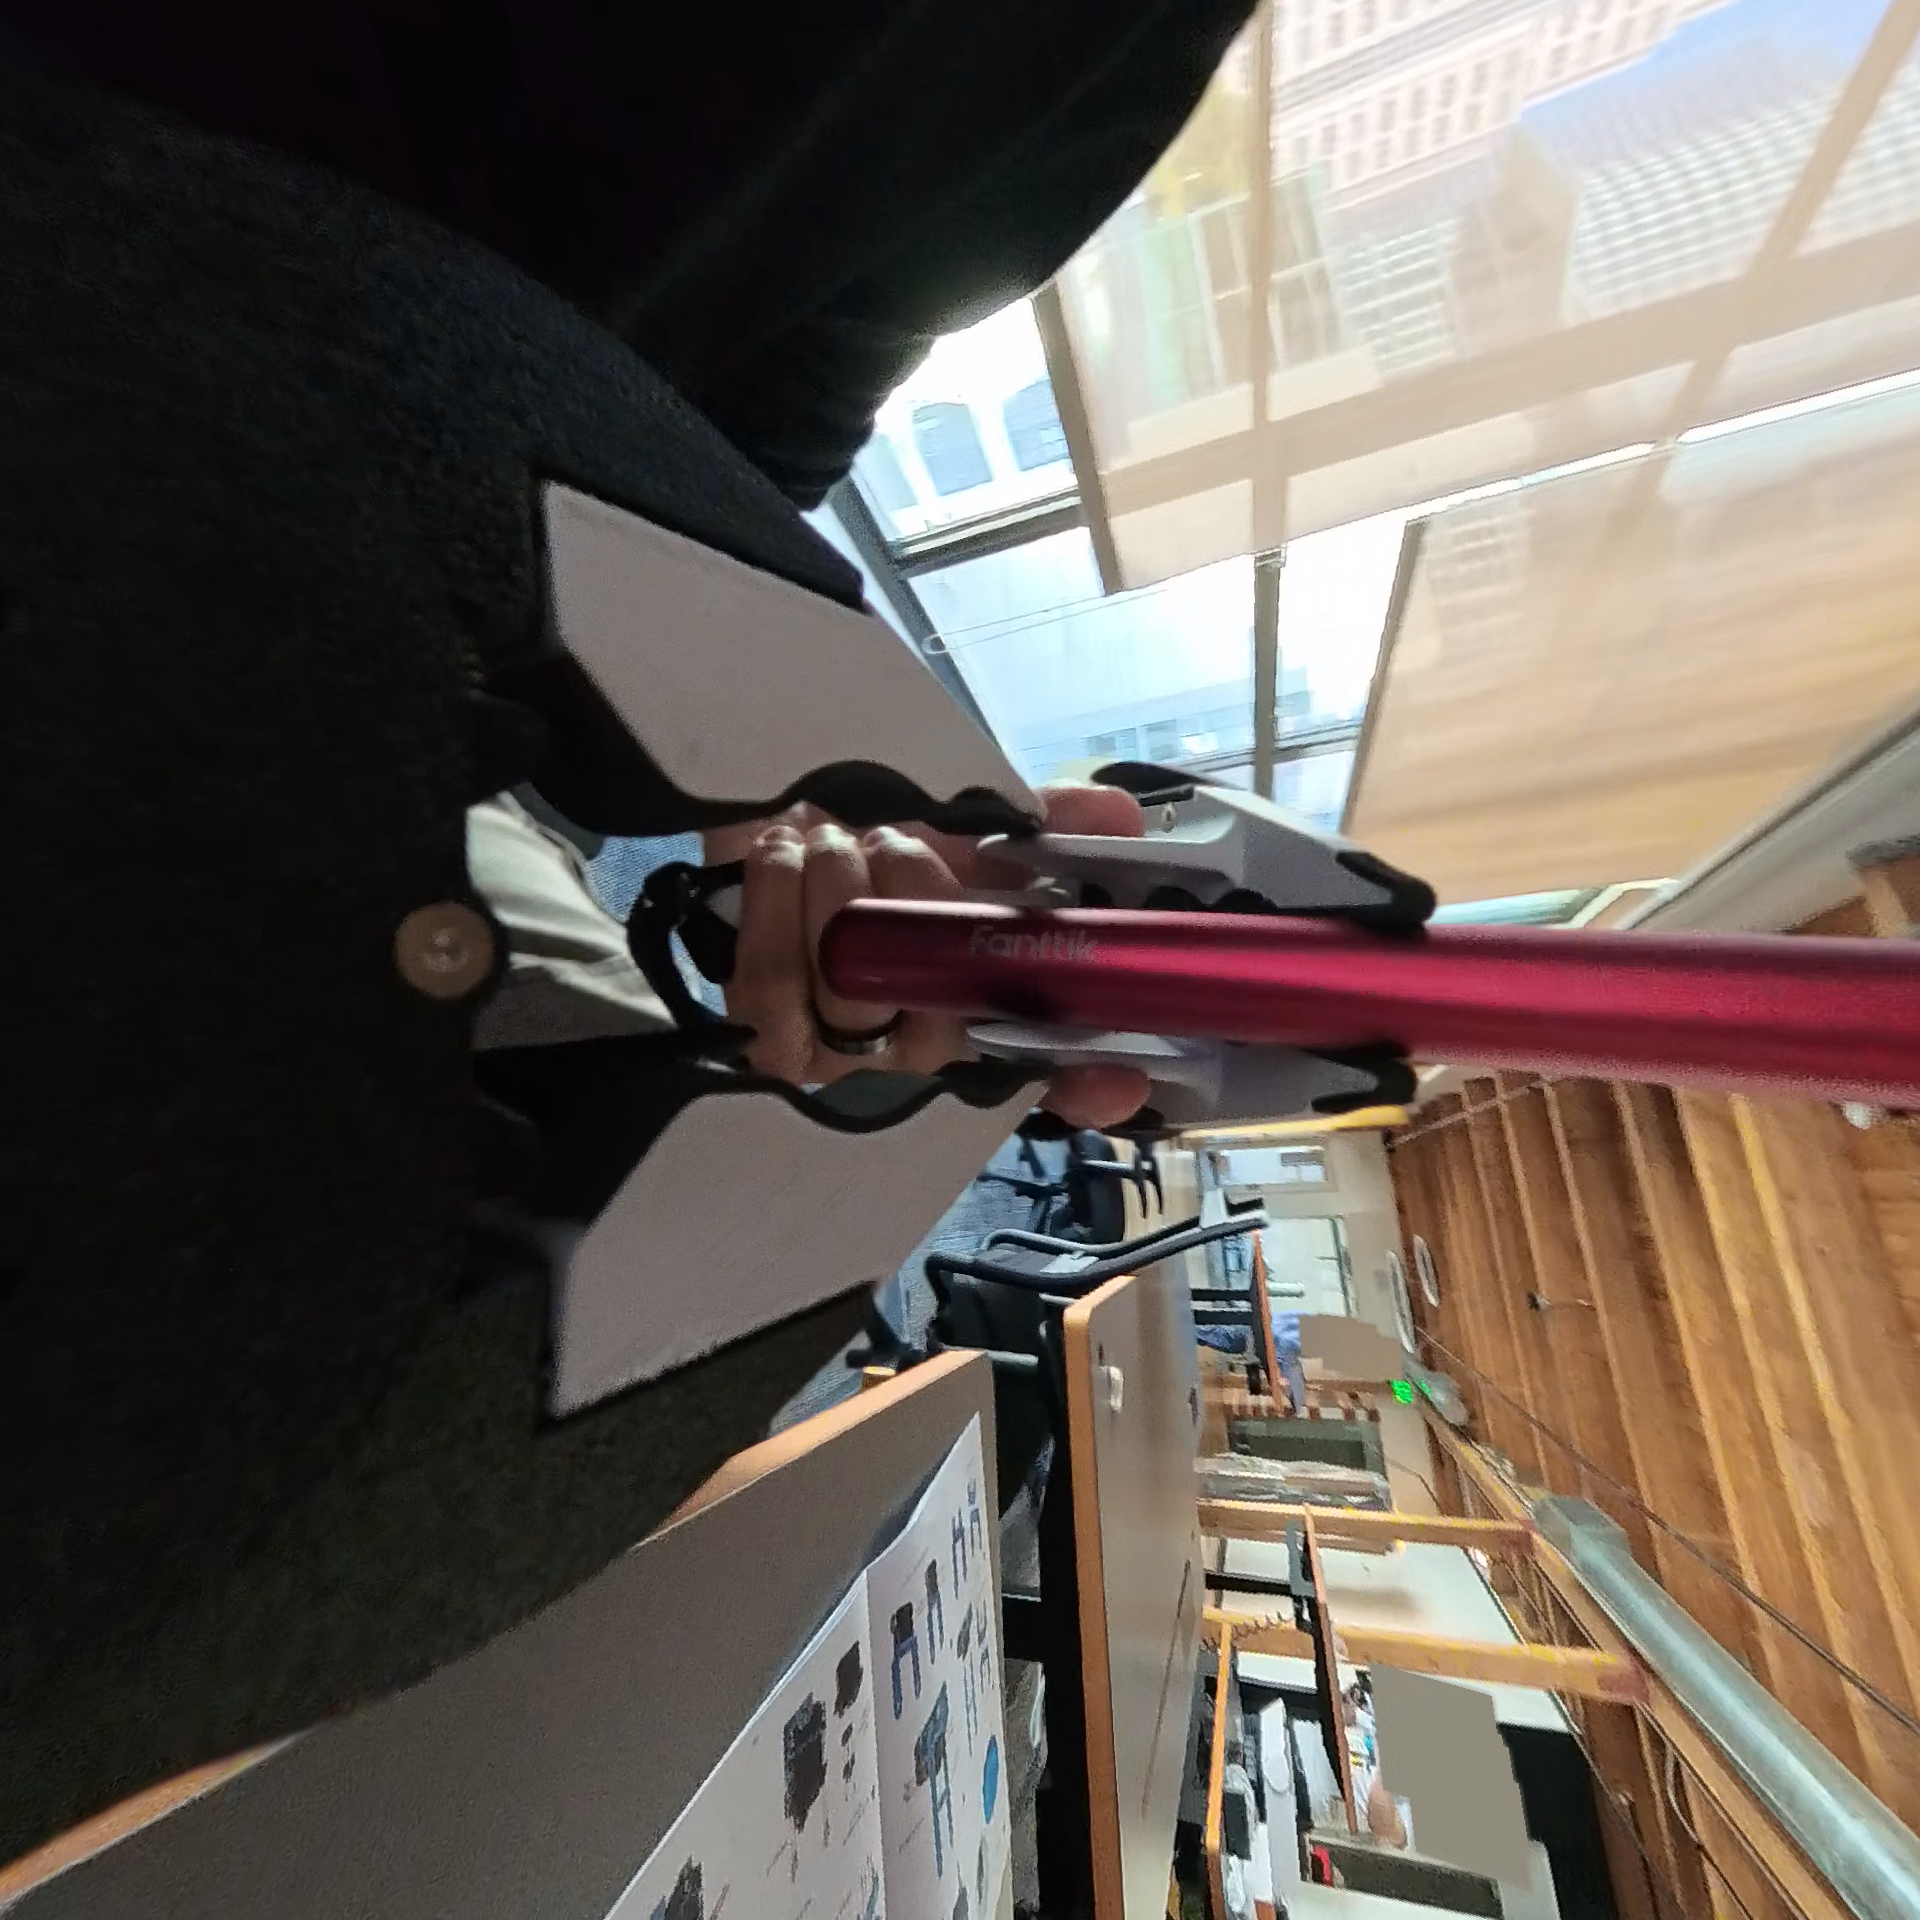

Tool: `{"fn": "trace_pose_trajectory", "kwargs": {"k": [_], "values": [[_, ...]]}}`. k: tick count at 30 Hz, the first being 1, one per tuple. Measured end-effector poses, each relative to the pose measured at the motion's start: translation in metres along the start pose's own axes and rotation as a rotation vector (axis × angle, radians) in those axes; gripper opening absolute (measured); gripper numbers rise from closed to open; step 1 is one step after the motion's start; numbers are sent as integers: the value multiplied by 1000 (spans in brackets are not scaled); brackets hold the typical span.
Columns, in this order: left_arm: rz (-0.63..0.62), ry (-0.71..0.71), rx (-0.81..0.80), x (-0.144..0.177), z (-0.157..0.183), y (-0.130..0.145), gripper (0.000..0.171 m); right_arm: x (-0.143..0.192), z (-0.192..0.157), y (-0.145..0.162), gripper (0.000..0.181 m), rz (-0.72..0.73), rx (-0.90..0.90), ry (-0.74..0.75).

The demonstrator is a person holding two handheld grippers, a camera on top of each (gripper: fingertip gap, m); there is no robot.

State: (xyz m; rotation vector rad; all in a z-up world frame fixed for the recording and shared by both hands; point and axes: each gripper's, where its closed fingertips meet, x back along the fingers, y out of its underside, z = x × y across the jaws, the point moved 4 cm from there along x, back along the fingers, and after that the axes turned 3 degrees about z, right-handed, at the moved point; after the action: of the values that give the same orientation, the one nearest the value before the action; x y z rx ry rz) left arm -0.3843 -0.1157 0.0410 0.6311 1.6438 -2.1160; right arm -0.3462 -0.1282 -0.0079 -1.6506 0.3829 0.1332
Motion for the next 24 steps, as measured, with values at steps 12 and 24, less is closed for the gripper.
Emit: {"fn": "trace_pose_trajectory", "kwargs": {"k": [12,24], "values": [[-79,-91,-188,17,17,13,19,9,-12,9,21,-269,116,-33],[-372,-413,-301,50,-2,22,31,20,17,42,19,-675,462,363]]}}
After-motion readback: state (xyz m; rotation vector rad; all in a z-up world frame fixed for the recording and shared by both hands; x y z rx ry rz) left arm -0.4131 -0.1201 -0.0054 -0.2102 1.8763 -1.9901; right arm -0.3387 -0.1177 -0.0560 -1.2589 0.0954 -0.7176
